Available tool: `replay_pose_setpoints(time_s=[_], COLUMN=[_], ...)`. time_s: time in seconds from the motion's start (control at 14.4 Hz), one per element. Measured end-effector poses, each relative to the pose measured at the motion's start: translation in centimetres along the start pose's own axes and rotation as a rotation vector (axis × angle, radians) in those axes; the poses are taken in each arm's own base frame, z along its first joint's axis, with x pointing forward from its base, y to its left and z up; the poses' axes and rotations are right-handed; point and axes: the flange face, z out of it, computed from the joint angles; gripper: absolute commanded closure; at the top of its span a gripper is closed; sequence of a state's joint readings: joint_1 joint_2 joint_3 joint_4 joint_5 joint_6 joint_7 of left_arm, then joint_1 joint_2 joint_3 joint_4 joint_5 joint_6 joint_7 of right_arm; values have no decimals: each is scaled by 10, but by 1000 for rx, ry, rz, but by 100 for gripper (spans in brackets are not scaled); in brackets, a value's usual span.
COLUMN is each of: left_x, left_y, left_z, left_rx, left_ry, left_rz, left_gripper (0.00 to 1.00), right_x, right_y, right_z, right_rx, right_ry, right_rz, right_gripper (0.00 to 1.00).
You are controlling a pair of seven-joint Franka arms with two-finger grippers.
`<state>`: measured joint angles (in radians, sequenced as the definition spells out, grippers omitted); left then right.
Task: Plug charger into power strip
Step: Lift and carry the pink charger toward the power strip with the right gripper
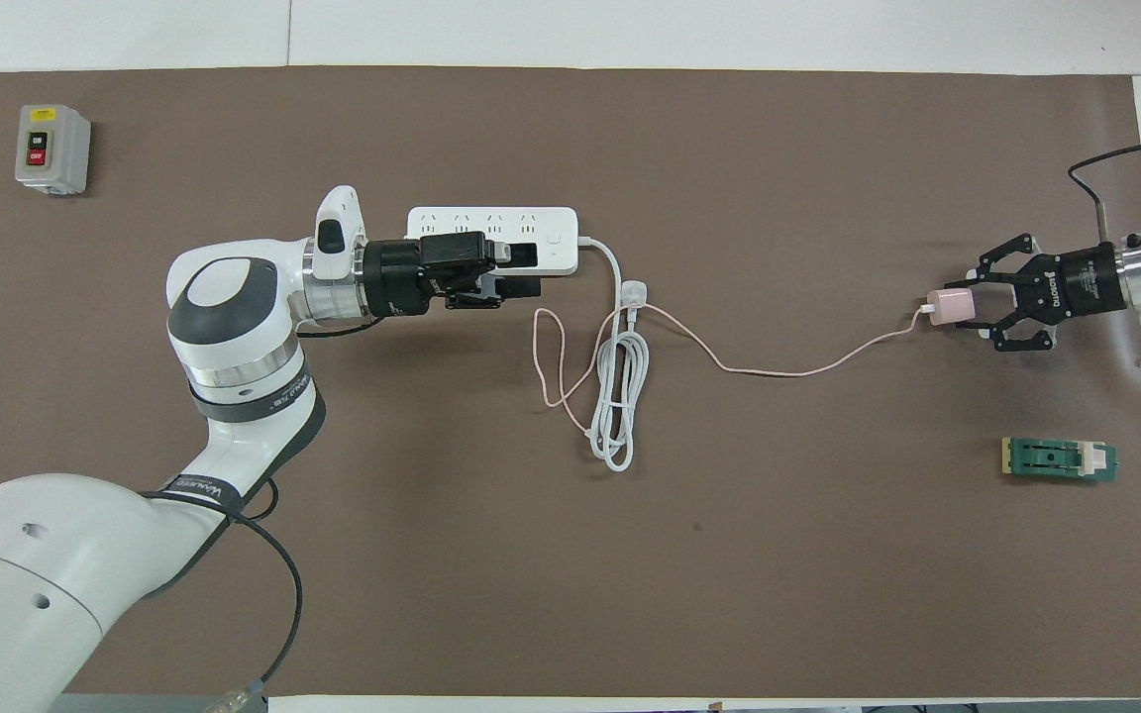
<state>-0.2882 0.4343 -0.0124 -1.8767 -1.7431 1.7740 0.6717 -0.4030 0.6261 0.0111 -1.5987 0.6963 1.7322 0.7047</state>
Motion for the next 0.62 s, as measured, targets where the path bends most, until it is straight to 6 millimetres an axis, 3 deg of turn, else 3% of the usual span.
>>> replay_pose_setpoints(time_s=[0.35,0.62], left_x=[0,0], left_y=[-4,-5], left_z=[2,2], left_rx=[-1,-1], left_ry=[-1,0], left_rz=[5,7], left_gripper=[0,0], right_x=[-122,-213], right_y=[-63,-98], right_z=[12,61], right_rx=[-8,-15], right_ry=[-21,-80], right_rz=[7,23], right_gripper=[100,100])
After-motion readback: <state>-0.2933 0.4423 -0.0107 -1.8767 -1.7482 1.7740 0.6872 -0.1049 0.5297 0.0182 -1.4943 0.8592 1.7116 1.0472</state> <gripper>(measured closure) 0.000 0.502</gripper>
